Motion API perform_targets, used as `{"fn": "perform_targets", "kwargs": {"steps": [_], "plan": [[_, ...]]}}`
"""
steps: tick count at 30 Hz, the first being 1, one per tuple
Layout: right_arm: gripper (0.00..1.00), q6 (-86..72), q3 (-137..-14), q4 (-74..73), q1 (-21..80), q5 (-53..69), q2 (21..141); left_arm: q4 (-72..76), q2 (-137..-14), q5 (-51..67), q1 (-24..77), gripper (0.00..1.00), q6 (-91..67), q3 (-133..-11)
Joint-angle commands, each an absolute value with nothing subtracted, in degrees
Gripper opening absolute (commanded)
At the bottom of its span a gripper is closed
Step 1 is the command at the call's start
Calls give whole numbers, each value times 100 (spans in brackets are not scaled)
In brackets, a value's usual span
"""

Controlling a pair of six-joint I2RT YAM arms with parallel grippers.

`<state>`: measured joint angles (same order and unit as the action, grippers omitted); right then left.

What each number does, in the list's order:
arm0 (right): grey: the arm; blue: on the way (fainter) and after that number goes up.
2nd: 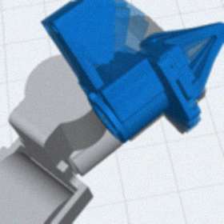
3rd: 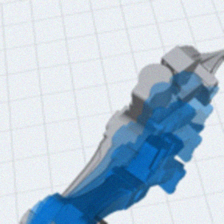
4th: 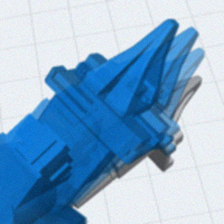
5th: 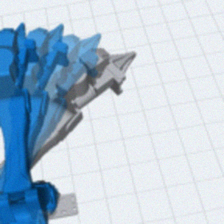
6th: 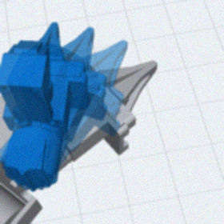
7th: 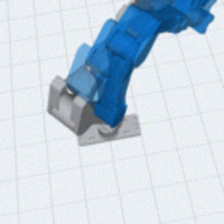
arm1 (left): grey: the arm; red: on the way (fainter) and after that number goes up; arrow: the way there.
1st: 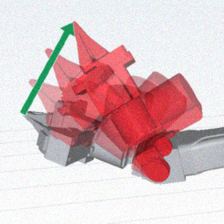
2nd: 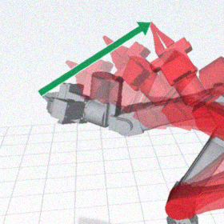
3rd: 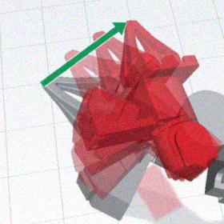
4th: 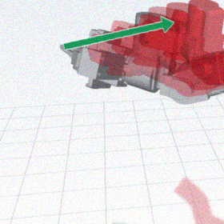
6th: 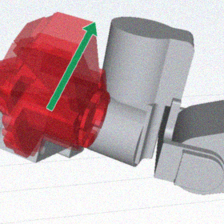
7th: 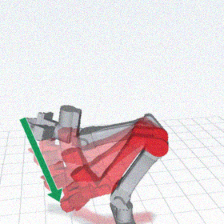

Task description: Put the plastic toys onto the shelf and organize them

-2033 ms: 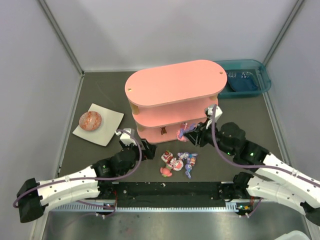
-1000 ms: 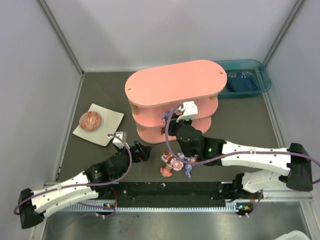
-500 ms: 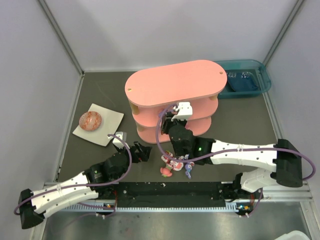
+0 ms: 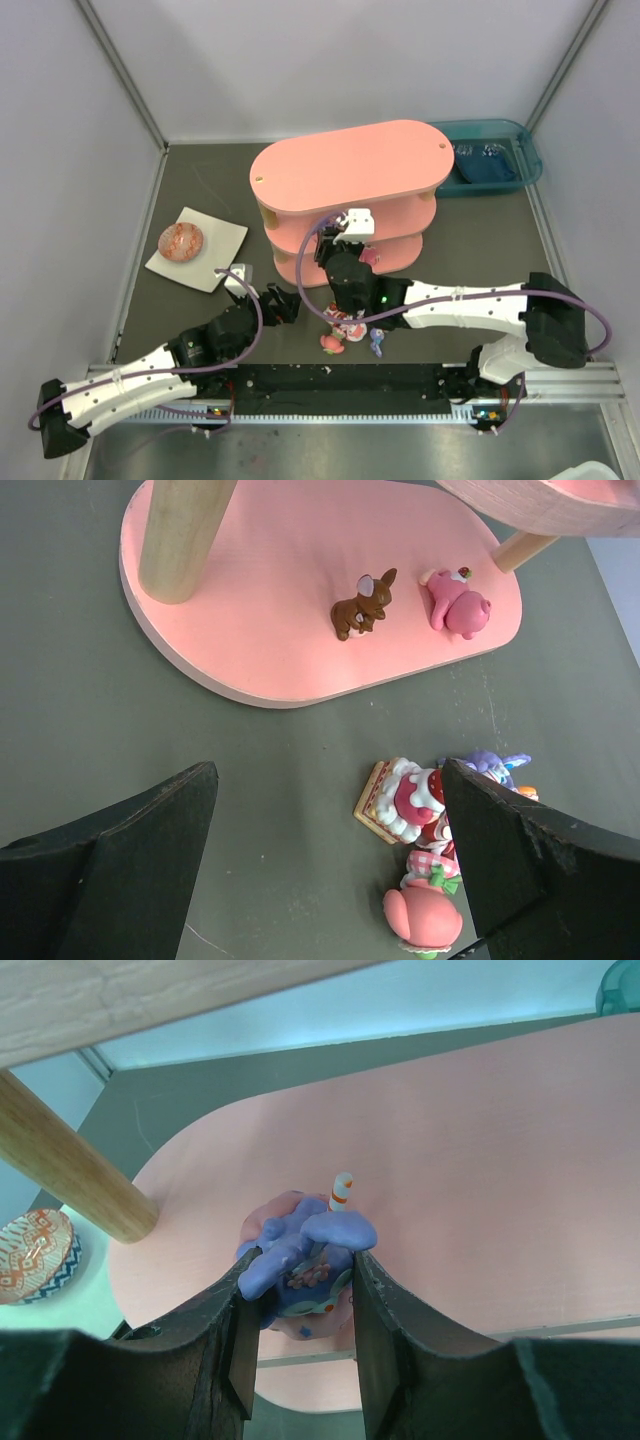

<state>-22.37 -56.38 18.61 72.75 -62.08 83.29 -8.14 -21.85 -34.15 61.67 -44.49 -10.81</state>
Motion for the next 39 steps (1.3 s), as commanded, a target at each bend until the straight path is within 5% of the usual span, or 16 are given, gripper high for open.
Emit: {"fn": "perform_targets", "kwargs": {"steps": [1, 9, 39], "plan": [[0, -2057, -5959, 2531, 7348, -6381, 8437, -773, -2109, -3489, 6196, 99, -4324, -1072], [1, -1899, -5985, 2812, 7348, -6469, 8666, -817, -2083, -3498, 6196, 99, -4333, -1072], [48, -2004, -6003, 2558, 7348, -6275, 8763, -932, -2004, -3507, 6196, 99, -4403, -1037]]}}
